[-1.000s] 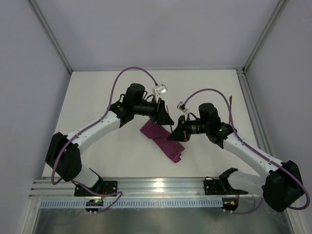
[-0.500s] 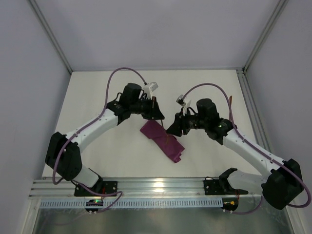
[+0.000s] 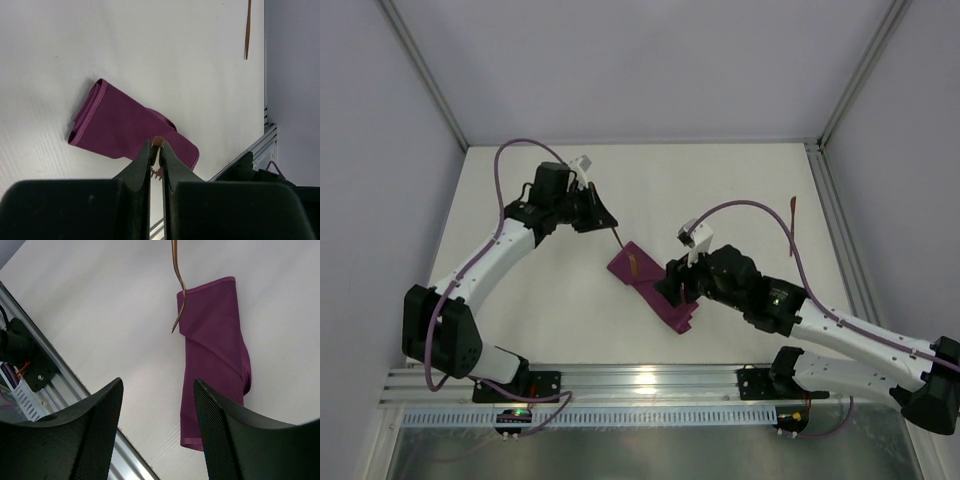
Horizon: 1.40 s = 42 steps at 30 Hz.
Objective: Fold the napkin into a case and place the utensils inside
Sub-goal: Pass from the left arm to the right
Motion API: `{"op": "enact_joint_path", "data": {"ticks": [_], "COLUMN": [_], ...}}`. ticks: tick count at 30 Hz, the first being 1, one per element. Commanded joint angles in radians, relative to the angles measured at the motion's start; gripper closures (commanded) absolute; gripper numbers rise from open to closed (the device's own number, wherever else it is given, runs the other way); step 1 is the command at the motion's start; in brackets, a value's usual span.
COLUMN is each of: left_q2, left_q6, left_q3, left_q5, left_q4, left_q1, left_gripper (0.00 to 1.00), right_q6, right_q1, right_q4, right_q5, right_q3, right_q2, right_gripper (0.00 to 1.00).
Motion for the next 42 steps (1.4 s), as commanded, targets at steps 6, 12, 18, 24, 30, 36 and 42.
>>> {"op": "enact_joint_path", "data": {"ticks": [6, 12, 18, 24, 30, 36, 42], "left_q2": [0.025, 0.017, 0.001, -0.004, -0.018, -0.027, -0.052], "left_q6": [-0.152, -0.169, -0.175, -0.181, -0.161, -0.054, 0.069], "left_q3": [-0.045, -0.066, -0.077, -0.081, -0.092, -0.048, 0.026], "left_q5": [0.059, 0.056, 0.065, 0.074, 0.076, 0.084, 0.079], "left_q4": [0.016, 0.035, 0.043, 0.053, 0.049, -0.003, -0.117], "left_q1": [0.076, 0.077, 0.085, 0.089, 0.099, 0.099, 0.099], "left_gripper": [1.00, 1.00, 1.00, 1.00, 1.00, 0.66, 0.33], "right_q6": [0.140, 0.116, 0.139, 0.151, 0.175, 0.215, 0.223], "right_q1": [0.056, 0.036, -0.004, -0.015, -0.039, -0.114, -0.189], "right_q4": [0.326, 0.449, 0.471, 0.438, 0.483, 0.435, 0.267], "right_q5": [0.088, 0.104, 0.032, -0.001, -0.046, -0.253, -0.464], "right_q3": [-0.157, -0.034, 0.049, 0.104, 0.086, 0.082, 0.084], "right_q2": [0.097, 0.298, 0.479, 0.596, 0.594, 0.550, 0.481], "right_gripper": [0.38, 0.38, 0.43, 0.61, 0.97, 0.97, 0.97]}}
